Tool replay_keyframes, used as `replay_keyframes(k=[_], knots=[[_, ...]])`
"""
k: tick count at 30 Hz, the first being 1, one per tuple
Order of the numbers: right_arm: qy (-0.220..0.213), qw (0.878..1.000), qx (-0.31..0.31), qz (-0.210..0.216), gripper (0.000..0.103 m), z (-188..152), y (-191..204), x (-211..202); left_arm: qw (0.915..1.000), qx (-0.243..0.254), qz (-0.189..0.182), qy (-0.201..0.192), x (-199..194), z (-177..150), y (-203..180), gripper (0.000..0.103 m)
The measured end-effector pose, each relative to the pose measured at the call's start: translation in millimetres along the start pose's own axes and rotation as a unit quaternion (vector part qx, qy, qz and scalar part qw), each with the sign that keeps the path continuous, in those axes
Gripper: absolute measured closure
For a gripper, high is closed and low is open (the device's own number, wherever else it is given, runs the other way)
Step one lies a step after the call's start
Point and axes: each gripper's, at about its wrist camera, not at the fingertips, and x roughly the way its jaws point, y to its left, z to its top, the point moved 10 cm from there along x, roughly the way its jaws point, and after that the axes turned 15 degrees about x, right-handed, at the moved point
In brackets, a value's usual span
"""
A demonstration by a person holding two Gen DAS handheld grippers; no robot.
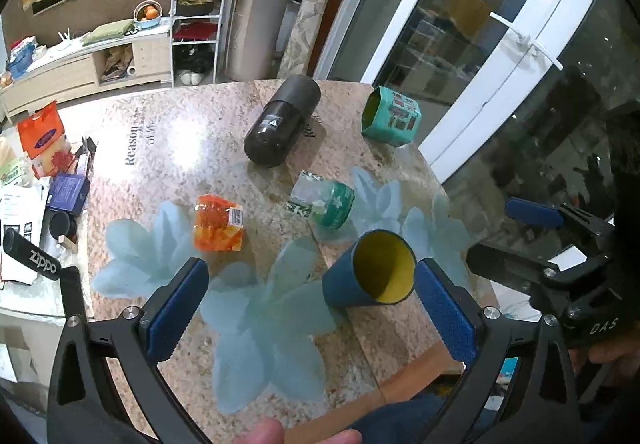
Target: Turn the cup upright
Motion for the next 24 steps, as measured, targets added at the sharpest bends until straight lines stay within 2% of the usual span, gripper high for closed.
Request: replay_keyframes(k=[3,7,14,24], knots=[[-0.001,1.0,0.001,-0.016,0.0,-3.5,1.0,1.1,0.9996,0.019,0.022,0.007,-6.4,-5.5,5.0,0.0],[0.003,1.0,-0.001,-0.01,0.0,-8.6,9.2,3.8,0.9985,0.035,0.041,0.012,-9.9,-8.3,8.4,0.0],[0.002,1.0,-0.01,-0.012,0.0,-1.8,8.6,8.2,0.9992,0.014,0.032,0.021,-1.2,-8.1,13.4,0.0],[-0.001,1.0,0.003,-0.014,0.0,-0.8,3.3,4.4,0.9994,0.014,0.021,0.024,3.7,-0.5,8.7,0.0]])
